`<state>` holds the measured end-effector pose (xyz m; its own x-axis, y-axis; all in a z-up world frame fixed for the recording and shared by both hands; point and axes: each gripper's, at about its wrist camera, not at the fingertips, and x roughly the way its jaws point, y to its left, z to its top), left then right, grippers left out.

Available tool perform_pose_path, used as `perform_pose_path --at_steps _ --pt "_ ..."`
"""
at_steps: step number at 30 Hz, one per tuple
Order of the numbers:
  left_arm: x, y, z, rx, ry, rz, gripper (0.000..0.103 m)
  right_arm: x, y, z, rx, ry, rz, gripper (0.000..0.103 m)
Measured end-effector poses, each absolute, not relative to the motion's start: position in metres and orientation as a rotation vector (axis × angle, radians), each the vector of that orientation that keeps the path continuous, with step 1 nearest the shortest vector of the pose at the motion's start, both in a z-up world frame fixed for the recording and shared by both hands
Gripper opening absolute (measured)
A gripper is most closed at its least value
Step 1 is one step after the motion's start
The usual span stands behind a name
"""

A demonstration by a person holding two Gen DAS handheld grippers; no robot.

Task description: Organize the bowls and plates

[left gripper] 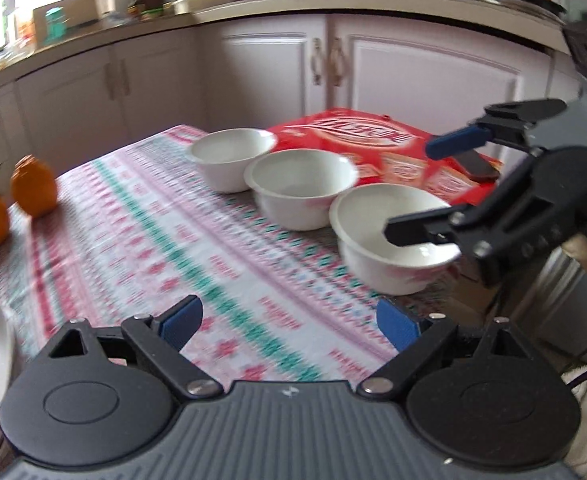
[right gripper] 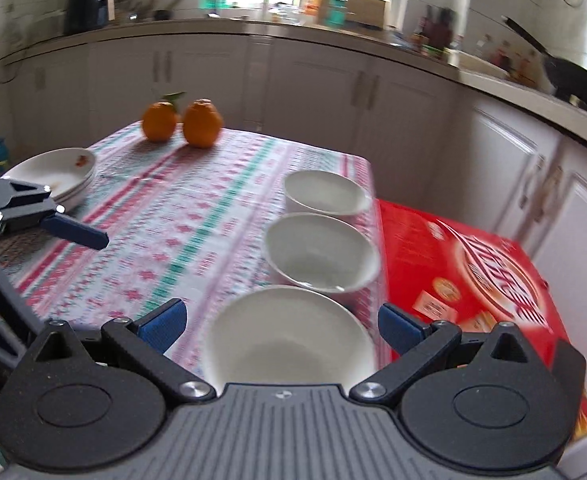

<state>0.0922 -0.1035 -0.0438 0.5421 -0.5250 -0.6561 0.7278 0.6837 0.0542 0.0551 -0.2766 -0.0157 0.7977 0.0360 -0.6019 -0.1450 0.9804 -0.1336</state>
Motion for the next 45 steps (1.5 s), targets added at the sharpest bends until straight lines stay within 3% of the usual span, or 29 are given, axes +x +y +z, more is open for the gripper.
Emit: perform_pose_path --at_steps 13,19,25,32,45 --pt "0.082 -0.158 -0.060 0.372 0.609 -0.913 0.093 0.065 -0.318 -0.040 -0.017 0.734 0.134 0.102" --pt "0.083 -0.163 -0.062 0.350 0.615 -0.924 0.089 0.074 -0.326 -0.039 -0.019 0.751 0.156 0.096" --pt "0.081 -0.166 -0.063 0.347 0.620 -0.933 0.080 0.084 -0.344 -0.037 0.050 0.784 0.205 0.083" --pt "0.082 -0.166 -0.064 0.333 0.626 -0.935 0.079 0.090 -0.347 -0.041 0.069 0.821 0.254 0.071" --pt "0.083 -0.166 -0.066 0.323 0.630 -0.942 0.079 0.098 -0.346 -0.042 0.078 0.848 0.302 0.067"
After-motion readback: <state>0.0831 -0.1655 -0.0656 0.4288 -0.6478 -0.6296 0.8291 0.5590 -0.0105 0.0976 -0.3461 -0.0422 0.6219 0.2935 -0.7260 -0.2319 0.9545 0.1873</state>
